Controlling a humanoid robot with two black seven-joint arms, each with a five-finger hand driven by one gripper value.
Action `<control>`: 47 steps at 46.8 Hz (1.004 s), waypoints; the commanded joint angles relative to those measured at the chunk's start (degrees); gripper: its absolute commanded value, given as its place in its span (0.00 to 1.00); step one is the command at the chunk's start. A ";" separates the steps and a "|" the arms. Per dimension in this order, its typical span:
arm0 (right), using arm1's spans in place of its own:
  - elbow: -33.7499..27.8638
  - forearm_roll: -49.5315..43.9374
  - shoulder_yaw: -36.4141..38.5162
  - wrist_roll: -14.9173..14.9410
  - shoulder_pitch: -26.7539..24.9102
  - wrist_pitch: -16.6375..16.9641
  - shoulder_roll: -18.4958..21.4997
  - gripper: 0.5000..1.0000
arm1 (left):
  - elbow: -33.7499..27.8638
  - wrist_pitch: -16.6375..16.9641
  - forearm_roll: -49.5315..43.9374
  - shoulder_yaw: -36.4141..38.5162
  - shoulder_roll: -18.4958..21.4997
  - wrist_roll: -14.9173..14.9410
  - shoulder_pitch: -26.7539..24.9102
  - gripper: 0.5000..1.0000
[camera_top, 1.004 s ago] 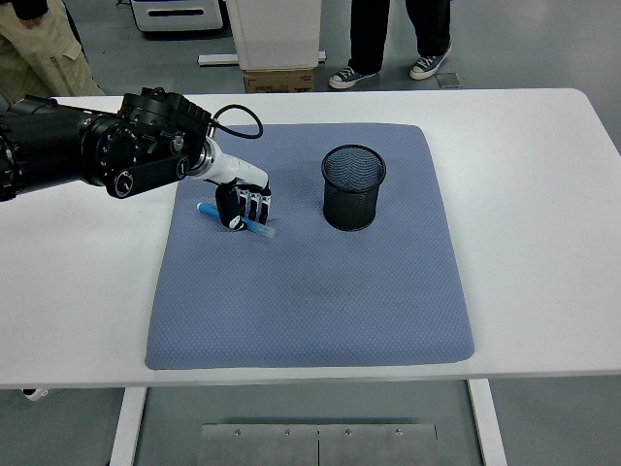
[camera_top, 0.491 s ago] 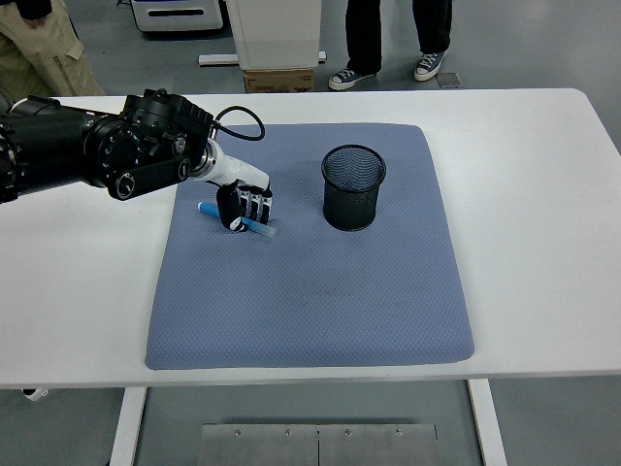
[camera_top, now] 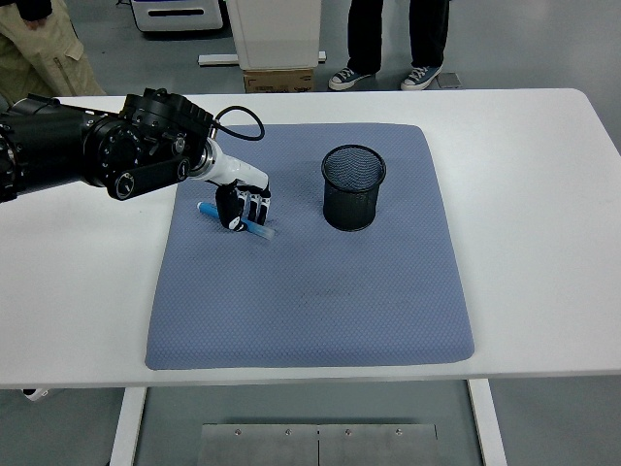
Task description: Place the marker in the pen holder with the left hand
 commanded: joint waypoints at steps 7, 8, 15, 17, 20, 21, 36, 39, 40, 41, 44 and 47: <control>0.00 0.00 0.00 0.00 0.00 -0.01 0.00 1.00 | 0.08 0.01 -0.07 -0.06 0.10 0.00 -0.45 0.00; 0.00 0.00 0.00 0.00 0.00 -0.01 0.00 1.00 | 0.08 -0.08 -0.07 -0.06 0.10 0.00 -0.53 0.00; 0.00 0.00 0.00 0.00 0.00 -0.01 0.00 1.00 | -0.01 -0.17 -0.07 -0.06 0.28 0.00 -1.24 0.00; 0.00 0.00 0.00 0.00 0.00 -0.01 0.00 1.00 | 0.08 -0.17 -0.07 -0.15 0.36 0.00 -1.33 0.00; 0.00 0.00 0.00 0.00 0.00 -0.01 0.00 1.00 | 0.08 -0.17 -0.07 -0.15 0.45 -0.09 -1.59 0.00; 0.00 0.00 0.00 0.00 0.00 -0.01 0.00 1.00 | -0.01 -0.17 -0.07 -0.15 0.45 -0.09 -1.68 0.00; 0.00 0.00 0.00 0.00 0.00 -0.01 0.00 1.00 | -0.01 -0.43 -0.51 -0.67 0.81 -0.27 -4.05 0.00; 0.00 0.00 0.00 0.00 0.00 -0.01 0.00 1.00 | -0.01 -0.61 -0.77 -0.68 0.81 -0.35 -4.84 0.00; 0.00 0.00 0.00 0.00 0.00 -0.01 0.00 1.00 | -0.01 -0.87 -0.86 -0.68 0.81 -0.35 -5.19 0.00; 0.00 0.00 0.00 0.00 0.00 -0.01 0.00 1.00 | -0.01 -1.13 -0.86 -0.76 0.89 -0.35 -5.45 0.00; 0.00 0.00 0.00 0.00 0.00 -0.01 0.00 1.00 | -0.01 -1.57 -0.95 -1.03 0.89 -0.35 -6.16 0.00; 0.00 0.00 0.00 0.00 0.00 -0.01 0.00 1.00 | -0.01 -1.57 -0.95 -1.64 0.89 -0.35 -6.86 0.00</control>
